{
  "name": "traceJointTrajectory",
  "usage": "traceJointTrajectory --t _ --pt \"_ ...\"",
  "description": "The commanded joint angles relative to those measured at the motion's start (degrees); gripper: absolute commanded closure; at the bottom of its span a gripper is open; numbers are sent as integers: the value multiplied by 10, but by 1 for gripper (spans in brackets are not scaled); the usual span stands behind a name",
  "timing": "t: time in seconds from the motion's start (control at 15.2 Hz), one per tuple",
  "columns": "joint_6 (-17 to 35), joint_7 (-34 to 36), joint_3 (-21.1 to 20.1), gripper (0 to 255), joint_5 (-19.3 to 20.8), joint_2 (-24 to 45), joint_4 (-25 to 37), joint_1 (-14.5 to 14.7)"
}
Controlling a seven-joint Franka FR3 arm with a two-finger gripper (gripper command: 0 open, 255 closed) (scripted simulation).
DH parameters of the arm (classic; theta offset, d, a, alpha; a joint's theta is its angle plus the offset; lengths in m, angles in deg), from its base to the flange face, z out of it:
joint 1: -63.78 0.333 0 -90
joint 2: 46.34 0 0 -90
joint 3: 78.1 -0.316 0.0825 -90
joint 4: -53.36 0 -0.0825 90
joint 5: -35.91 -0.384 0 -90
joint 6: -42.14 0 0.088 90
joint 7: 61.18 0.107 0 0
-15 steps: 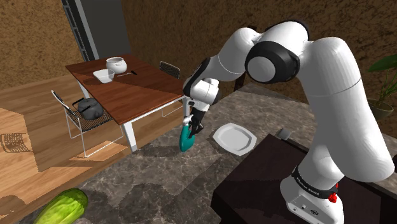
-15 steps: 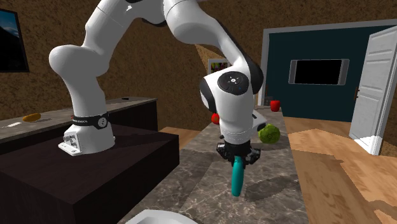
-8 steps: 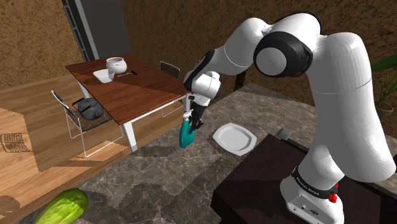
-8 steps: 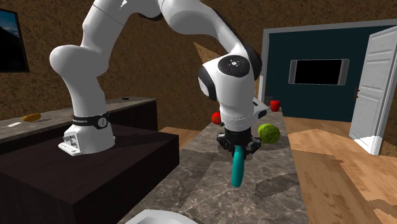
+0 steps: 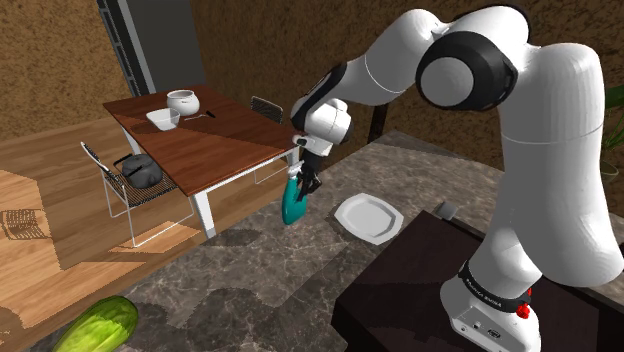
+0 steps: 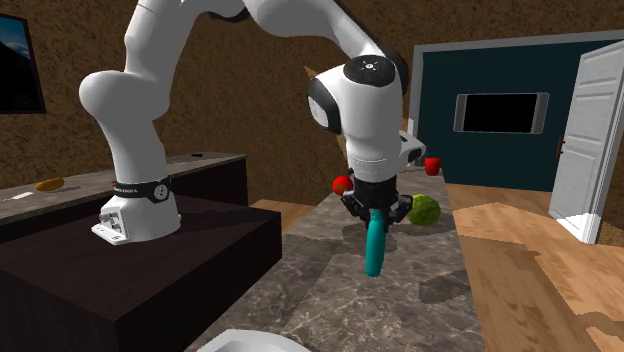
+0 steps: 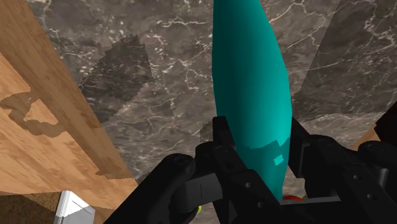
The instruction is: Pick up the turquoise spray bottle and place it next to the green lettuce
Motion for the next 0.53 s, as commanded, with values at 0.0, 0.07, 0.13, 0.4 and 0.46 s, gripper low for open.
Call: traceJointTrajectory --t 0.0,0.07,0.13,0.4,0.46 --pt "-5 12 6 255 12 -14 -3 5" --pt "-7 17 9 255 17 -20 -4 7" --pt "-9 22 11 255 23 -27 -5 9" --pt "-19 43 22 255 45 -52 -7 17" --pt "-22 49 24 255 51 -58 -7 19"
